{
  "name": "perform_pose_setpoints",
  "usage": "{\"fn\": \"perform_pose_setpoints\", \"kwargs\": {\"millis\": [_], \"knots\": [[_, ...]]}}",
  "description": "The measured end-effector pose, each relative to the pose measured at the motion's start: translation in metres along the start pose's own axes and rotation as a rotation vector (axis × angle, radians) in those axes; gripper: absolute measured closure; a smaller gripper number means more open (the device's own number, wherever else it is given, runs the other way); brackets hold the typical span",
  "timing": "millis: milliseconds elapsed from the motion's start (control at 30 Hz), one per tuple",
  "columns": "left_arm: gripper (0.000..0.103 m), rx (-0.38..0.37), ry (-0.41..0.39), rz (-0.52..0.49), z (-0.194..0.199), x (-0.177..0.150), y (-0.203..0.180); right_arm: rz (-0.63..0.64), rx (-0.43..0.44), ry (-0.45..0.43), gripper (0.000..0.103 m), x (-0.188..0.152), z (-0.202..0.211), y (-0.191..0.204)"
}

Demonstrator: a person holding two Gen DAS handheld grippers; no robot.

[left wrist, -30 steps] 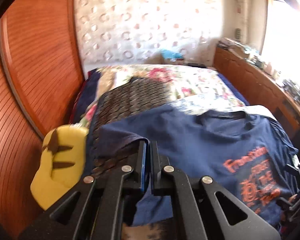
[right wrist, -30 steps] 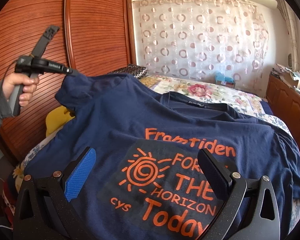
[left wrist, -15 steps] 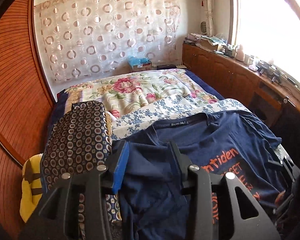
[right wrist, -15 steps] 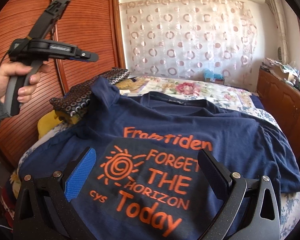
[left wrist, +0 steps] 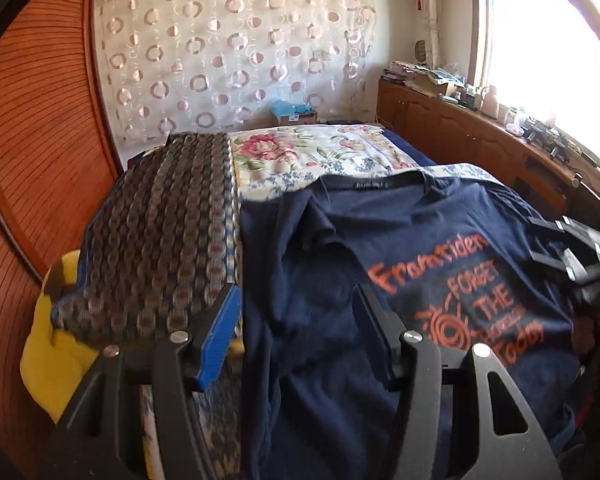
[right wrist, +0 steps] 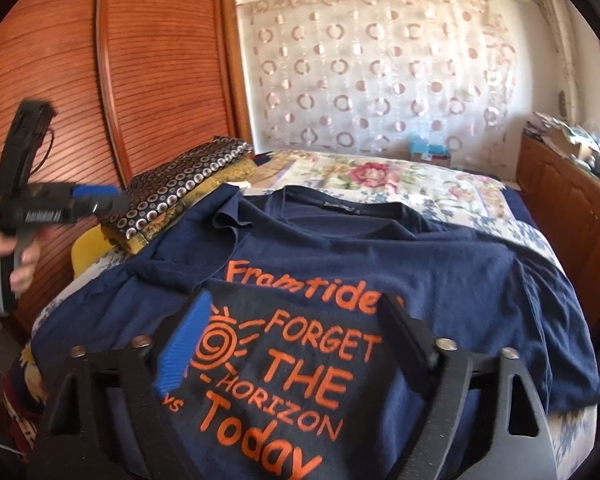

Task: Fold small clothes
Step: 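Fold the gripped side over toward the shirt's center, open left gripper, then grasp the opposite side edge of the shirt with the right gripper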

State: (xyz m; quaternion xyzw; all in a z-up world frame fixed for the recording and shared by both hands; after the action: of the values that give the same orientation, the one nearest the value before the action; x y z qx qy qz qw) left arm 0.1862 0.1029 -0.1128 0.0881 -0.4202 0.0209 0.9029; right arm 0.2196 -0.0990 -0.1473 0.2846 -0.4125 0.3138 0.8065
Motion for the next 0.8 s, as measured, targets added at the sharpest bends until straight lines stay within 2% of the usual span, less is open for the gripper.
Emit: {"fn": "perform_pose_setpoints", "kwargs": {"millis": [133, 333, 533, 600, 733, 800], "knots": [[0.046, 0.029, -0.047, 0.021, 0.008, -0.019, -0.001, 0.049, 0.033, 0.045, 0.023, 0.017, -0.029, 0.0], [0.046, 0.017, -0.066, 0.037, 0.02, -0.031, -0.006, 0.098, 0.094, 0.101, 0.023, 0.038, -0.089, 0.005], [0.046, -0.006, -0.055, 0.056, 0.029, -0.038, -0.001, 0.071, 0.146, 0.186, 0.023, 0.044, -0.156, 0.011], [0.046, 0.008, -0.049, 0.05, 0.03, -0.042, 0.003, 0.077, 0.157, 0.21, 0.023, 0.045, -0.176, 0.018], [0.046, 0.023, -0.045, 0.045, 0.034, -0.045, 0.011, 0.097, 0.153, 0.263, 0.023, 0.05, -0.212, 0.03], [0.046, 0.024, -0.044, 0.052, 0.036, -0.047, 0.015, 0.114, 0.119, 0.289, 0.026, 0.05, -0.224, 0.03]]}}
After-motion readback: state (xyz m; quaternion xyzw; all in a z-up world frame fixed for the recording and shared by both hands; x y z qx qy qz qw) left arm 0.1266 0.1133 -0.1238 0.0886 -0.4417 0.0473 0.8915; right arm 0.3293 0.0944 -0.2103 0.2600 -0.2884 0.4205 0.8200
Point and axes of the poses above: each gripper's, at about its wrist camera, not at the fingertips, and z roughly against the way its jaws point, y to its left, x to its top, the point moved 10 cm from there along -z, roughly the way its jaws point, and after that the axes turned 14 degrees about x, right-handed, at the moved point
